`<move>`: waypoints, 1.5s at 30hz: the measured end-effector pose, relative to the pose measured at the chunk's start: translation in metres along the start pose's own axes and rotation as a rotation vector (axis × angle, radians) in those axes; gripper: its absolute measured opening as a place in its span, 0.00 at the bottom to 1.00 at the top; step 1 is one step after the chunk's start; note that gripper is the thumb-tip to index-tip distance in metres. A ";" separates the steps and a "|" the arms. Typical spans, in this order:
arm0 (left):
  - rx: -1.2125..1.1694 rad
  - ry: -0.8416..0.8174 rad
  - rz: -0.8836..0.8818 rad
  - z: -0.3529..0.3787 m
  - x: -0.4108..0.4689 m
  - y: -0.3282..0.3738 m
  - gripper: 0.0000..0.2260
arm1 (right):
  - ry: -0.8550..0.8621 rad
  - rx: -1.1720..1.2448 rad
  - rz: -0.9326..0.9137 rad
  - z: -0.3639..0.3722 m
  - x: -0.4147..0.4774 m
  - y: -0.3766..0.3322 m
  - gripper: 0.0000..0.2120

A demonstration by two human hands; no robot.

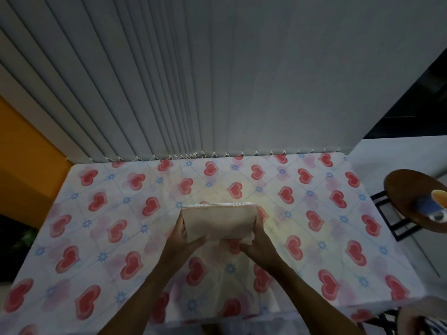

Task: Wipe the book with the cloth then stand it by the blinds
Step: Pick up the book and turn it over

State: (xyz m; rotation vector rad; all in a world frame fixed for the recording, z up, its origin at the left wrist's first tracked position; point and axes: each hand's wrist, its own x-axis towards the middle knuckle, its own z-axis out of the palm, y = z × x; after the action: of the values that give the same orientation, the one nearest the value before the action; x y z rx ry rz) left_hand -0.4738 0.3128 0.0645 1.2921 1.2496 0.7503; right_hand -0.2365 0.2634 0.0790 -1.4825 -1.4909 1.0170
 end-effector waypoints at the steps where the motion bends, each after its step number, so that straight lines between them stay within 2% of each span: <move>1: -0.001 0.000 0.004 0.000 0.000 -0.001 0.44 | 0.000 0.003 0.003 0.000 0.000 0.001 0.36; 8: 0.028 -0.015 0.006 -0.005 0.008 -0.007 0.45 | -0.009 0.030 0.115 -0.001 0.000 0.008 0.41; 16: 0.046 -0.014 0.058 -0.010 0.061 0.024 0.49 | 0.030 -0.013 0.073 -0.030 0.061 -0.015 0.43; 19: 0.021 0.018 0.100 -0.012 0.092 0.048 0.46 | 0.054 -0.053 0.049 -0.044 0.103 -0.026 0.41; 24: -0.021 0.018 0.112 -0.024 0.151 0.076 0.46 | 0.040 0.001 0.056 -0.058 0.169 -0.034 0.29; 25: -0.027 0.022 0.102 -0.027 0.162 0.079 0.46 | 0.040 -0.006 0.032 -0.059 0.180 -0.034 0.29; 28: -0.027 0.047 0.072 -0.033 0.194 0.083 0.42 | 0.042 -0.054 -0.039 -0.059 0.211 -0.035 0.40; 32: 0.043 0.096 0.066 -0.041 0.225 0.082 0.42 | -0.007 -0.071 -0.022 -0.053 0.247 -0.014 0.41; 35: 0.101 0.091 0.051 -0.043 0.242 0.078 0.39 | -0.037 -0.098 0.031 -0.050 0.265 0.012 0.47; 39: 0.176 0.084 0.029 -0.042 0.257 0.074 0.41 | -0.029 -0.041 0.164 -0.044 0.278 0.035 0.46; 45: 0.202 0.061 -0.029 -0.040 0.254 0.071 0.46 | -0.015 -0.016 0.187 -0.042 0.271 0.039 0.48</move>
State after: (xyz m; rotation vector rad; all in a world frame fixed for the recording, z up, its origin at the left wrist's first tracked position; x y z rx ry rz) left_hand -0.4366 0.5761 0.0758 1.4193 1.4190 0.6596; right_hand -0.1856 0.5347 0.0566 -1.6529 -1.3932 1.1297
